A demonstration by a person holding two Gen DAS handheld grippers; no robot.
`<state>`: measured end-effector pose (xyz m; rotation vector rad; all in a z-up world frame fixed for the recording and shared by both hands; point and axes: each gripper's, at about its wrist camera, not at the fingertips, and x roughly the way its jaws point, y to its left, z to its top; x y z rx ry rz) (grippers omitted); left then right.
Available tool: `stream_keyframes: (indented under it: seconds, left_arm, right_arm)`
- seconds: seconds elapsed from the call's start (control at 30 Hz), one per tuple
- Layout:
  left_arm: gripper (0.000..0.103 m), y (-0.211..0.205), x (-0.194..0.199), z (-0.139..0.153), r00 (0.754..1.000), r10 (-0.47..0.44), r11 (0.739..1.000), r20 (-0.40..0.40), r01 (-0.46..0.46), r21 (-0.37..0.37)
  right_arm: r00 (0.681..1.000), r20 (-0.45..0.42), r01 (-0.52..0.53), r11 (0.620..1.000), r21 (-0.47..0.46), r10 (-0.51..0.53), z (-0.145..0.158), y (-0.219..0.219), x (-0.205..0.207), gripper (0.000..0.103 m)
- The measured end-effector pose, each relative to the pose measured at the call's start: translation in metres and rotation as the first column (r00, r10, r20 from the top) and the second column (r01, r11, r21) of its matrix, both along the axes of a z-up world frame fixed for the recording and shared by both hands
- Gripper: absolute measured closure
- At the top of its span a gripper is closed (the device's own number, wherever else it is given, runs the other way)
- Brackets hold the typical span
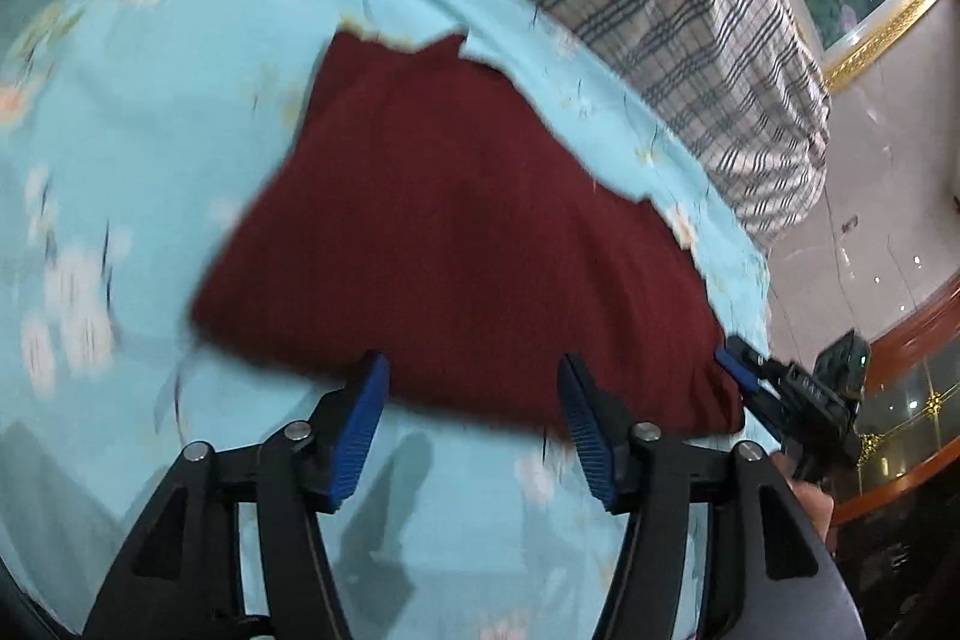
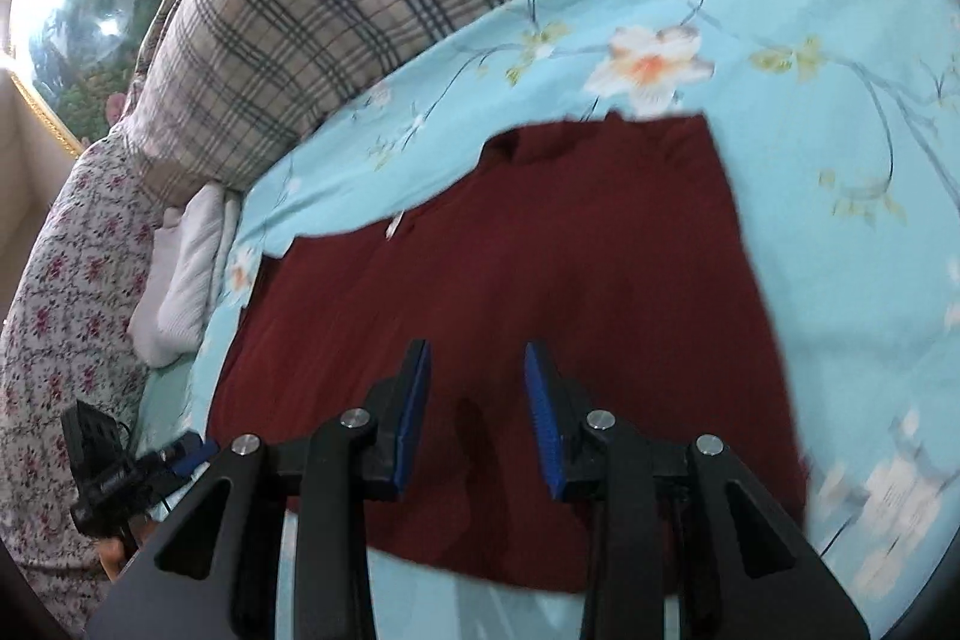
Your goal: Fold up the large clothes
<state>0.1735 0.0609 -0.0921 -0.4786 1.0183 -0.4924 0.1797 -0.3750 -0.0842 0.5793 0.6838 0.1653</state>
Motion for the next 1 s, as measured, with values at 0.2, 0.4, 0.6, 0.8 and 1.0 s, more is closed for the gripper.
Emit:
stream_keyframes:
  seconds: [0.2, 0.4, 0.6, 0.8, 1.0]
  left_arm:
    - [0.028, 0.004, -0.016, -0.027, 0.996, 0.055, 0.997, -0.064, -0.059, -0.058]
    - [0.017, 0.001, 0.022, -0.032, 0.983, 0.177, 0.978, -0.040, -0.180, -0.108]
    - [0.079, 0.006, 0.062, -0.039, 0.972, 0.230, 0.966, -0.053, -0.234, -0.108]
    - [0.088, 0.006, 0.060, -0.022, 0.979, 0.206, 0.972, -0.002, -0.205, -0.113]
    - [0.089, -0.011, 0.053, 0.024, 0.985, 0.129, 0.987, 0.110, -0.117, -0.107]
  right_arm:
    - [1.000, -0.015, -0.008, 0.999, 0.050, 0.009, -0.015, 0.016, -0.017, 0.069]
    - [0.999, -0.029, -0.027, 0.998, 0.048, 0.028, -0.016, 0.029, -0.022, 0.069]
    - [0.996, -0.019, -0.090, 0.996, 0.025, 0.091, -0.001, 0.055, -0.005, 0.070]
    - [0.983, -0.010, -0.183, 0.981, -0.061, 0.182, 0.023, 0.092, 0.044, 0.075]
    - [0.954, -0.151, -0.277, 0.954, -0.115, 0.259, -0.028, 0.115, 0.089, 0.077]
